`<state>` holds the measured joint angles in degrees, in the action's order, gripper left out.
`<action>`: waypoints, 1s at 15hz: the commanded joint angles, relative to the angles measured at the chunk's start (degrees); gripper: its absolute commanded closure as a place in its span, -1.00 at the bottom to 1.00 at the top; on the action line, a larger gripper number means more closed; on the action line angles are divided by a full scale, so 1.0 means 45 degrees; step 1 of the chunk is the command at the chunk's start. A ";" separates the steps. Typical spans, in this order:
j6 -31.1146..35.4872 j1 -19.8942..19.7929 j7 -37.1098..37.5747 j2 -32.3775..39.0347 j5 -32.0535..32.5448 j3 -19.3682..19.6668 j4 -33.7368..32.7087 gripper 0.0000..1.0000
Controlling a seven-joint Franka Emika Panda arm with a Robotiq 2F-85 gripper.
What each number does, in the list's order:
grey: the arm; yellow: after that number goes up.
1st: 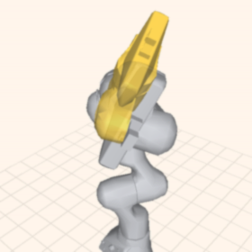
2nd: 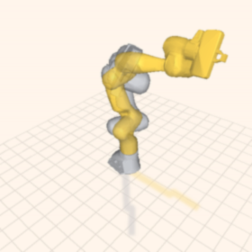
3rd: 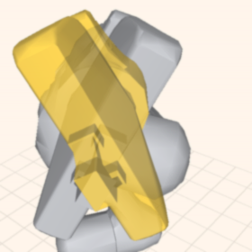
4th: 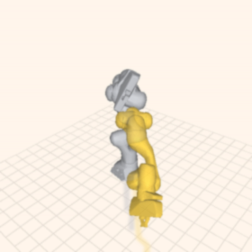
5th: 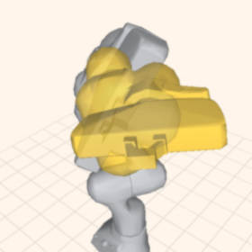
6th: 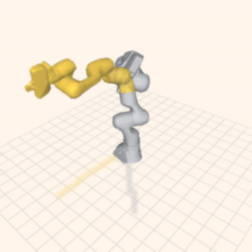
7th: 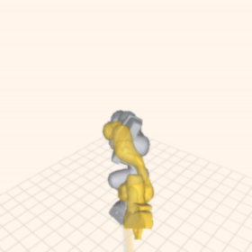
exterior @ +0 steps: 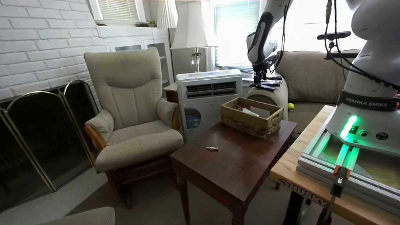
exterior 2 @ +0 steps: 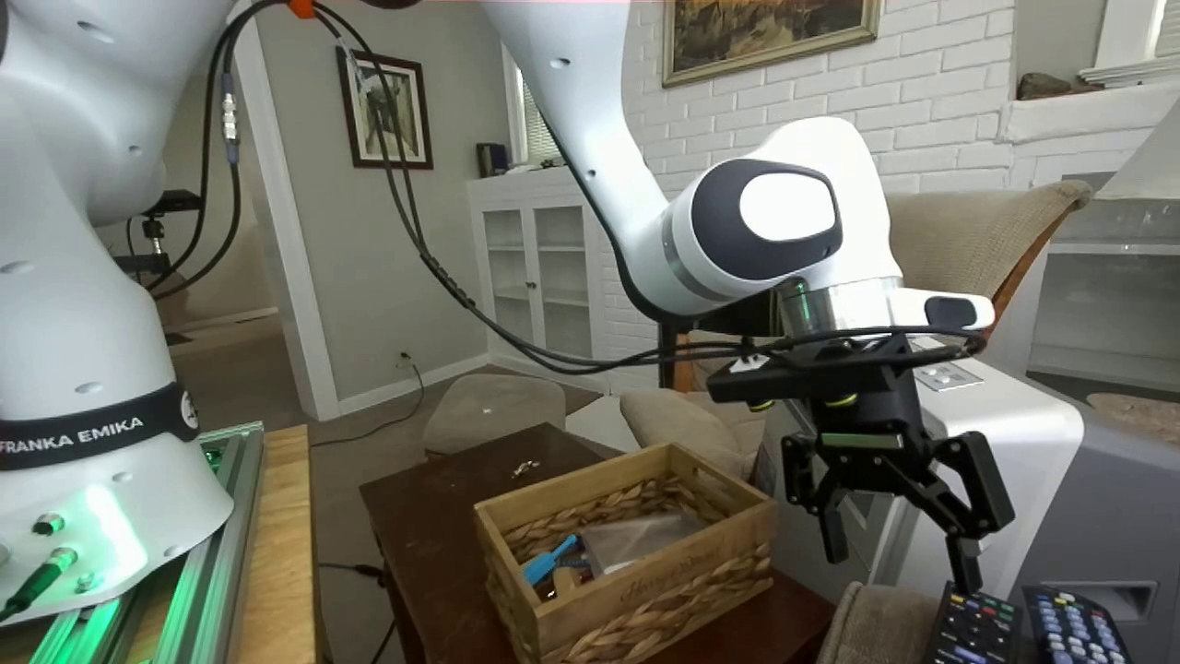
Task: Shift one remote to the basket
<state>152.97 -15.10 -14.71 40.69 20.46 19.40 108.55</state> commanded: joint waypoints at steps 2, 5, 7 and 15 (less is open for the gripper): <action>-0.0051 -0.0181 0.0069 0.0290 0.0114 -0.0038 -0.0246 -1.00; -0.0051 -0.0200 0.0078 0.0422 0.0111 -0.0032 -0.0385 -1.00; 0.0012 -0.0218 -0.0103 0.0325 0.0174 -0.0094 -0.0282 -1.00; 0.0869 -0.0633 -0.0481 0.0948 0.0111 -0.0309 -0.1048 -1.00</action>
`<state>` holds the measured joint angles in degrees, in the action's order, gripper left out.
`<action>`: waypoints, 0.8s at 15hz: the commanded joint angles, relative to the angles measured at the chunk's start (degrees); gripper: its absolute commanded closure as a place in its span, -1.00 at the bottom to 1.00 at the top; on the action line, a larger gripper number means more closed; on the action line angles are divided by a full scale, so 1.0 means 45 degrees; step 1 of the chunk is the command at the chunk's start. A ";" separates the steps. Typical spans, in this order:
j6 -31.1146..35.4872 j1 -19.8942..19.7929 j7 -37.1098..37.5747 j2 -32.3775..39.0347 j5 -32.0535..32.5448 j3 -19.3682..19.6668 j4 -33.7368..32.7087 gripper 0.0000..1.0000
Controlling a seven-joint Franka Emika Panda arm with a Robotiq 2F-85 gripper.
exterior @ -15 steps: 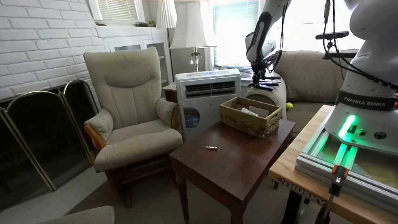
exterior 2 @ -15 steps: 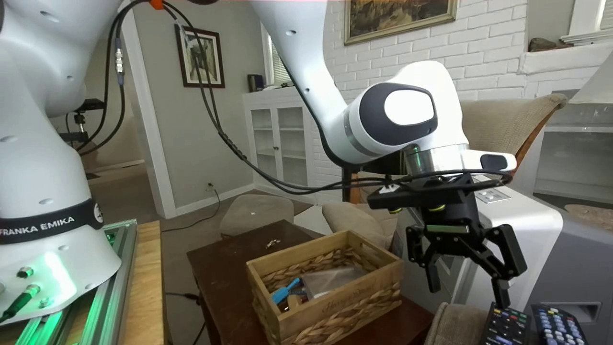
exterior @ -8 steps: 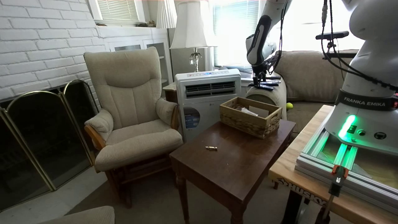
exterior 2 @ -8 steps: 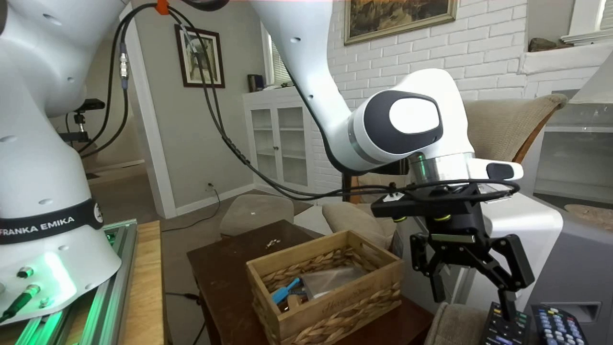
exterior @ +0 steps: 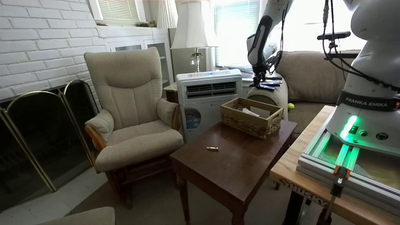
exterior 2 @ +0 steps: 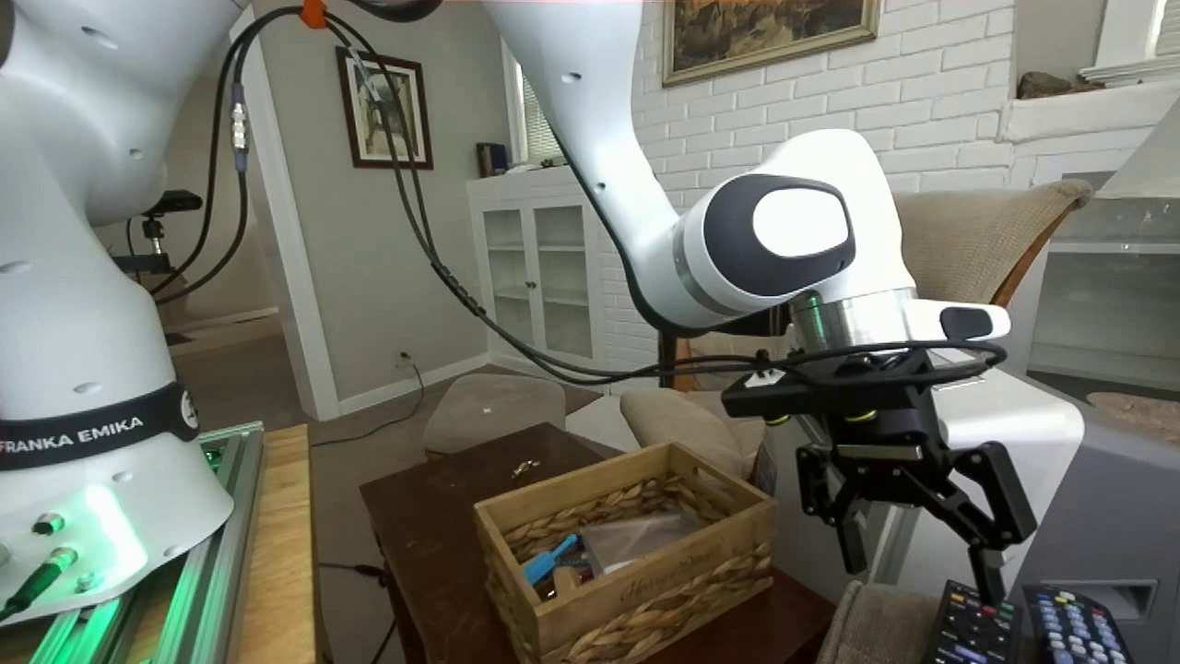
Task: Shift one remote to the basket
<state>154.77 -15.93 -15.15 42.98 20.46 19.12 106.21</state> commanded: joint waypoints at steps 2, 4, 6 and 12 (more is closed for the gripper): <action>0.0436 -0.0589 -0.0586 0.0713 0.0076 -0.0304 -0.0808 -1.00; 0.0305 -0.0762 -0.0790 0.1036 0.0048 -0.0369 -0.1146 -1.00; 0.0278 -0.0980 -0.1006 0.1310 -0.0008 -0.0475 -0.1455 -1.00; 0.0208 -0.1957 -0.2008 0.1816 -0.0296 -0.1298 -0.2263 -0.50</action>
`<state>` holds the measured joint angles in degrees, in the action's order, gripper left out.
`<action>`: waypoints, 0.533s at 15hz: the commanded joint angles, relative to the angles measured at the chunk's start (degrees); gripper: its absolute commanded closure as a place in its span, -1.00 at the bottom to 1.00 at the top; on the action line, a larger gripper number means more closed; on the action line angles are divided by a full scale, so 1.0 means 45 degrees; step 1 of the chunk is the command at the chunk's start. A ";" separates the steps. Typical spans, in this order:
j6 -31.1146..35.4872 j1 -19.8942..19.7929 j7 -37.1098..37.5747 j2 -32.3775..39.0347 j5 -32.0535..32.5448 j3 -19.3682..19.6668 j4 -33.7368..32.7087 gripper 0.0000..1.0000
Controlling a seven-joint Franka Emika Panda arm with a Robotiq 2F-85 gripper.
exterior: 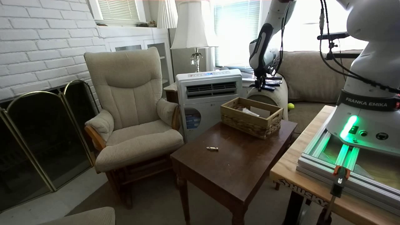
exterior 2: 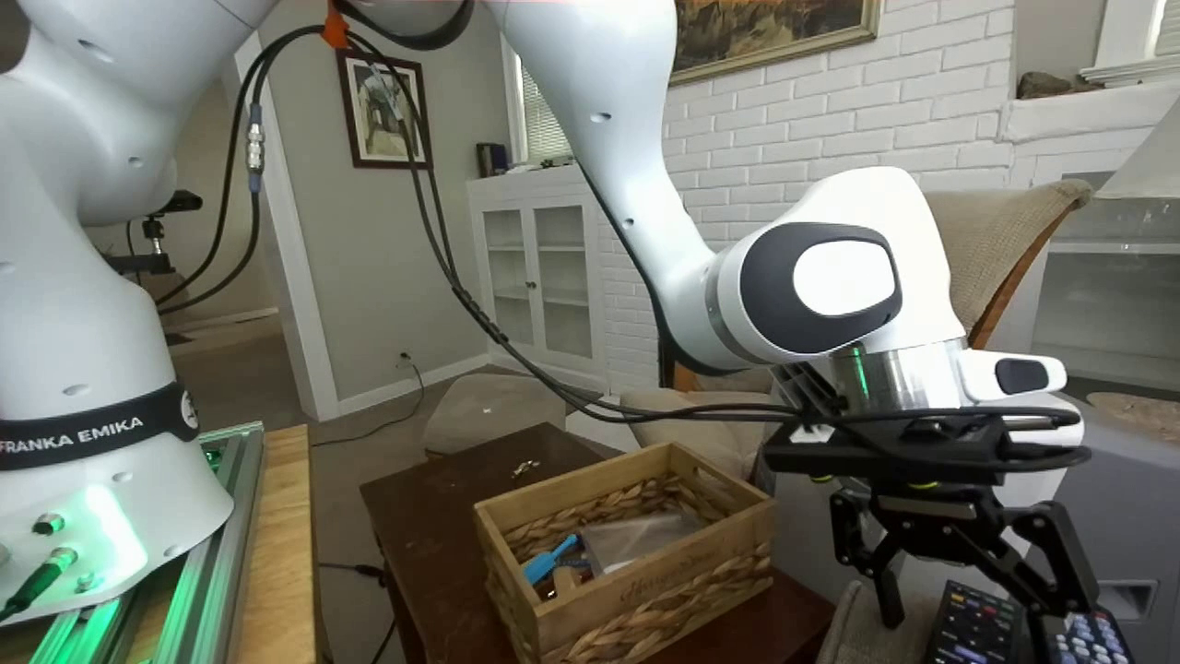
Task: Shift one remote to the basket
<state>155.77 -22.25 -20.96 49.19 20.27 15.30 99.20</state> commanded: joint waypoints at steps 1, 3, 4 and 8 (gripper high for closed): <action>-0.0026 -0.0642 -0.0818 0.0458 -0.0269 -0.0541 -0.0760 -0.45; -0.0076 -0.0721 -0.0955 0.0443 -0.0279 -0.0658 -0.0790 -0.19; -0.0085 -0.0752 -0.1019 0.0444 -0.0289 -0.0719 -0.0806 -0.02; -0.0158 -0.0723 -0.1037 0.0432 -0.0251 -0.0738 -0.0780 0.50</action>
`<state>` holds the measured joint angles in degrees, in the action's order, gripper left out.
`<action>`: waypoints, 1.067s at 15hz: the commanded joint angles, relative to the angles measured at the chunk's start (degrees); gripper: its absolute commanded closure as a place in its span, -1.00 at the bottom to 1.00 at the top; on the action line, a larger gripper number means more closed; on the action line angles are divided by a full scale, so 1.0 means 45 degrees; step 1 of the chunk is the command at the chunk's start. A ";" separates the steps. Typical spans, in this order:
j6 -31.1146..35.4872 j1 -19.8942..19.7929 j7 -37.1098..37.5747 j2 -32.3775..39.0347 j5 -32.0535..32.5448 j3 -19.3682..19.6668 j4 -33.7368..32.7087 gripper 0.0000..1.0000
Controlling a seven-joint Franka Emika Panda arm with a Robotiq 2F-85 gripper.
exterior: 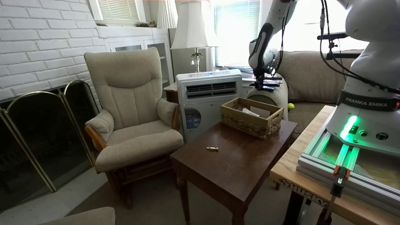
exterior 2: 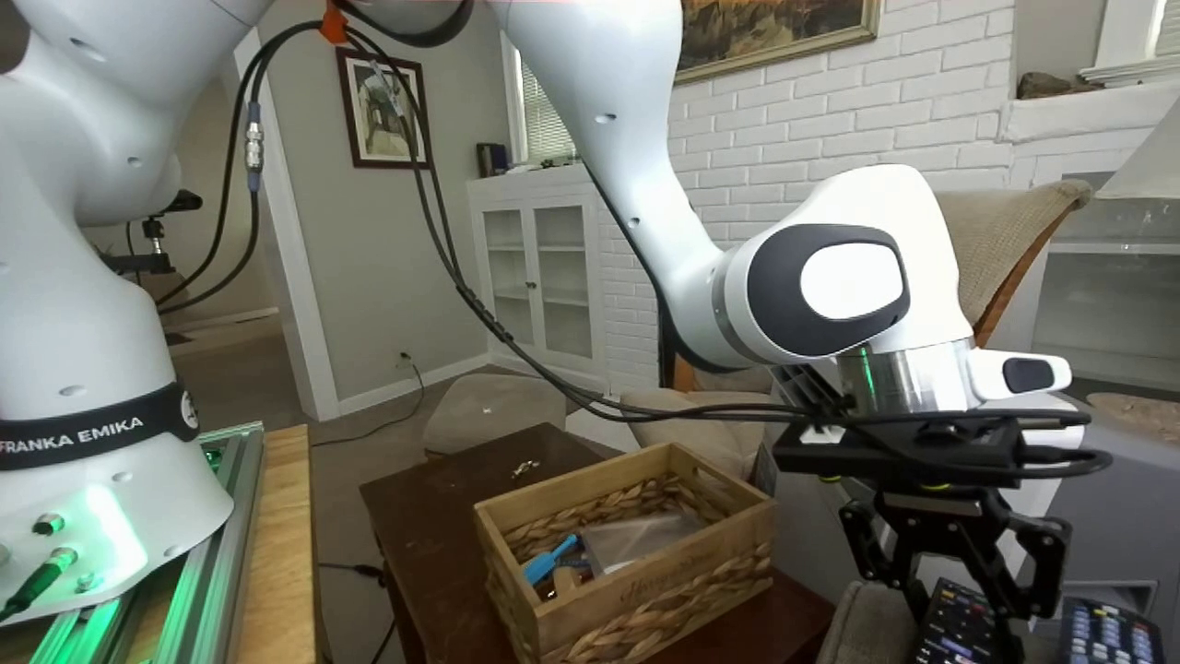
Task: Shift one remote to the basket
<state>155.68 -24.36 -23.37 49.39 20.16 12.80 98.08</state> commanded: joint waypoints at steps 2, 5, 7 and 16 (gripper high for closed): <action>-0.0224 -0.0255 -0.0530 0.0308 -0.0230 -0.0194 -0.0457 0.51; -0.0568 -0.0451 -0.0902 -0.0360 -0.0365 -0.0455 0.0115 0.51; -0.0655 -0.0360 -0.0994 -0.1042 -0.0288 -0.0388 0.0787 0.51; -0.0465 0.0427 -0.0841 -0.3380 -0.0053 -0.0348 0.3575 0.51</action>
<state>154.09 -23.50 -25.85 39.84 19.91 11.95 107.47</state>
